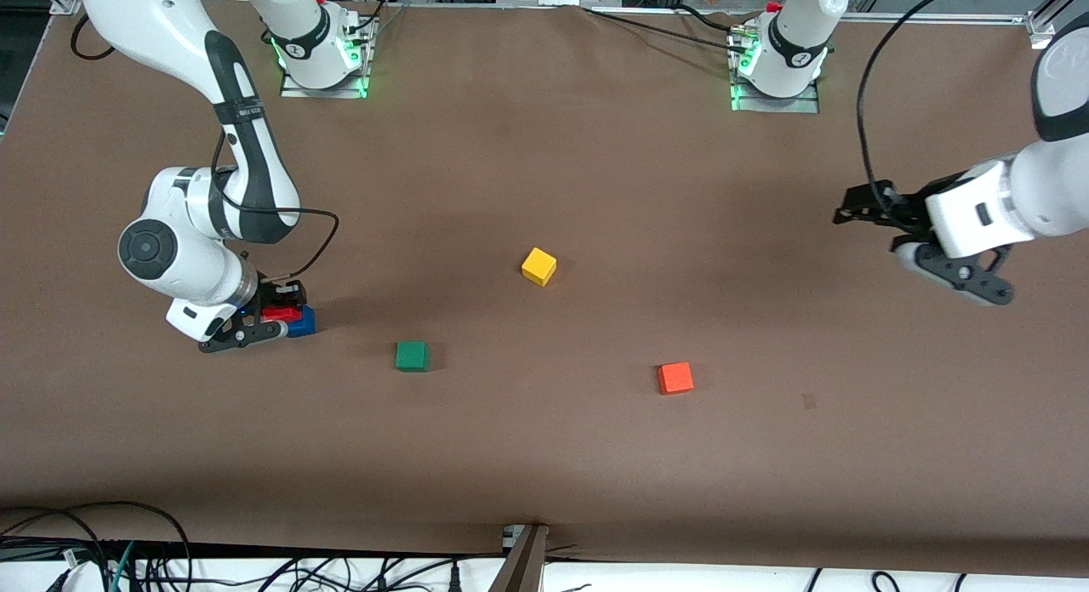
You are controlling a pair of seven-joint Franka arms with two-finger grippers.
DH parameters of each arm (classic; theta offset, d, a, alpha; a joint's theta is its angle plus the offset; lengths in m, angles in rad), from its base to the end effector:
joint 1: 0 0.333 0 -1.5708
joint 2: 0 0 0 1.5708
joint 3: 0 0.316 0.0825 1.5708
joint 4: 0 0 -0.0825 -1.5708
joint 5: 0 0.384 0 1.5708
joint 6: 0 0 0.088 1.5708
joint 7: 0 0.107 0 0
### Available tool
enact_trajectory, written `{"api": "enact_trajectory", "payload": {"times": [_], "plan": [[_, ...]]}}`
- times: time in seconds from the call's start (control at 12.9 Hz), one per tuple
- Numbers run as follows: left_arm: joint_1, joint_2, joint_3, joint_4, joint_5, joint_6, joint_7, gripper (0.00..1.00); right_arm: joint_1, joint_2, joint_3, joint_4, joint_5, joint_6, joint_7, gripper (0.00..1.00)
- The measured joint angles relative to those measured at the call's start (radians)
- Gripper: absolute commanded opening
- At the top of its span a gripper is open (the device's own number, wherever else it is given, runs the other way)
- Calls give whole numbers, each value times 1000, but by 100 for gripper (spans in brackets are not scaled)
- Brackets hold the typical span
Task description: Pass red block to right arm, stack on blue
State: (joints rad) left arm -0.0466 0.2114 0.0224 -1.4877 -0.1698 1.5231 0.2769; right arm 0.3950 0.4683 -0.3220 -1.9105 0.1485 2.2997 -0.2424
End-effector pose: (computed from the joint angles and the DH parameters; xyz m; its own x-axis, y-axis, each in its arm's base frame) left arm 0.6058 -0.0347 0.5381 0.9459 -0.3001 -0.1232 -0.2717 -0.9404 0.2044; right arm 0.6197 0.0579 0.2570 0.9695 0.2386 -0.0563 0.2403 -0.9704 0.0251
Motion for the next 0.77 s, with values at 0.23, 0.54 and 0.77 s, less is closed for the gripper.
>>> {"api": "enact_trajectory", "payload": {"times": [0.23, 0.54, 0.77], "plan": [[0, -123, 10, -189, 135, 152, -87, 100, 0, 0, 0, -9, 0, 9, 38, 0], [2, -209, 8, -248, 259, 136, -200, 100, -4, 3, 0, -12, 0, 19, 48, 0], [5, -223, 12, -232, 247, 133, -223, 100, -8, 13, 0, -13, 0, 32, 49, 0]]}}
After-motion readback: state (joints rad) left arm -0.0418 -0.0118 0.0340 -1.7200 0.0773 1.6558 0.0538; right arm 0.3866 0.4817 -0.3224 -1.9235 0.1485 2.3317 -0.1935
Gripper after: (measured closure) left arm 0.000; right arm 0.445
